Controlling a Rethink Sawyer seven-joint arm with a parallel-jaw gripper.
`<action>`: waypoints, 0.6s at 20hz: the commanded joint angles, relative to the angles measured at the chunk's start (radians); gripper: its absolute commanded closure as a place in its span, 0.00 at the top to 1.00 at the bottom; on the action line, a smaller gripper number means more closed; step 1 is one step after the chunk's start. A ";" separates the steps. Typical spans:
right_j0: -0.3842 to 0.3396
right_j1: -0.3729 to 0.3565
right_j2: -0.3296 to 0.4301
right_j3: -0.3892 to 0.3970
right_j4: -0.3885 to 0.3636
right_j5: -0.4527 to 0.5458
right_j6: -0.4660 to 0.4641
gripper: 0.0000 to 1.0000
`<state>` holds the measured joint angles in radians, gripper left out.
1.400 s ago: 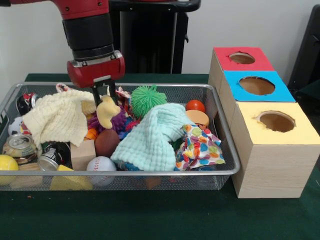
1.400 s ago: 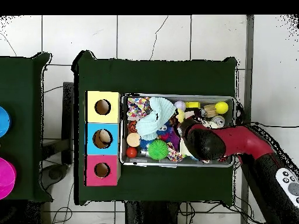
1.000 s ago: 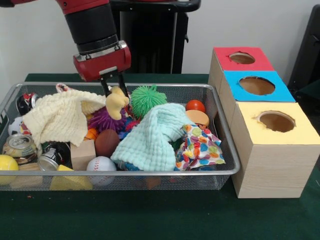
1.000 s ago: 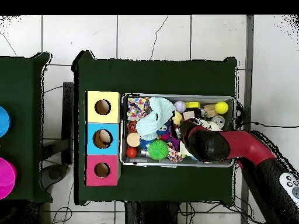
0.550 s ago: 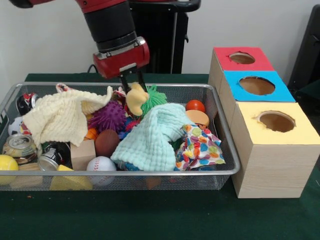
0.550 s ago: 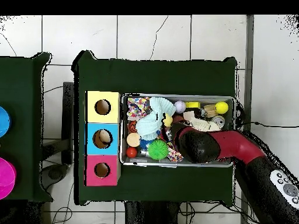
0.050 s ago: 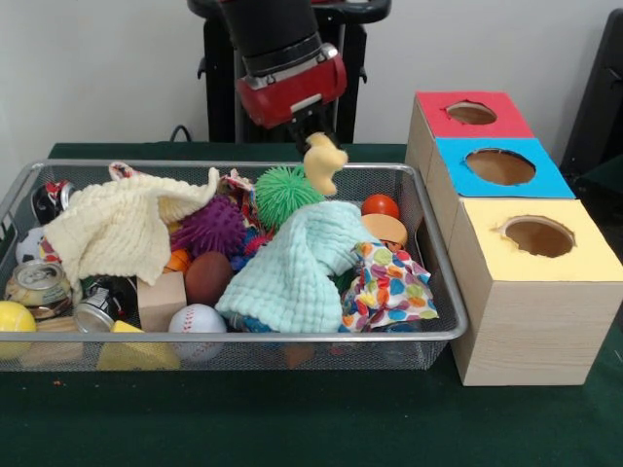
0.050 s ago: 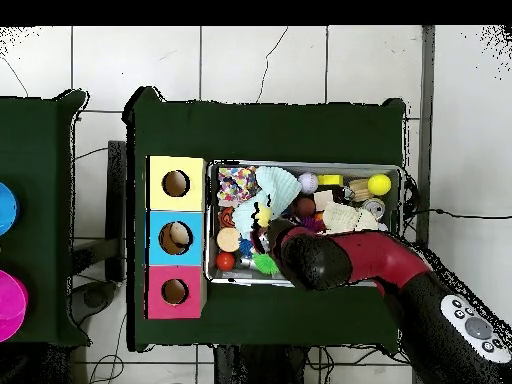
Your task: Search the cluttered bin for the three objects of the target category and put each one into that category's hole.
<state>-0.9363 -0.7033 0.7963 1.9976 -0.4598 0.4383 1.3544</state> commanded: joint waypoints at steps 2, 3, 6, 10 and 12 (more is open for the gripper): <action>0.039 -0.148 -0.005 0.114 0.142 0.006 0.250 0.00; 0.043 -0.160 -0.004 0.120 0.157 0.008 0.250 0.00; 0.051 -0.197 0.002 0.141 0.200 0.011 0.252 0.00; 0.059 -0.245 0.013 0.170 0.256 0.009 0.254 0.00; 0.064 -0.266 0.021 0.191 0.282 -0.005 0.261 0.00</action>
<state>-0.8876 -0.8505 0.7968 2.0909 -0.2939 0.4368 1.3569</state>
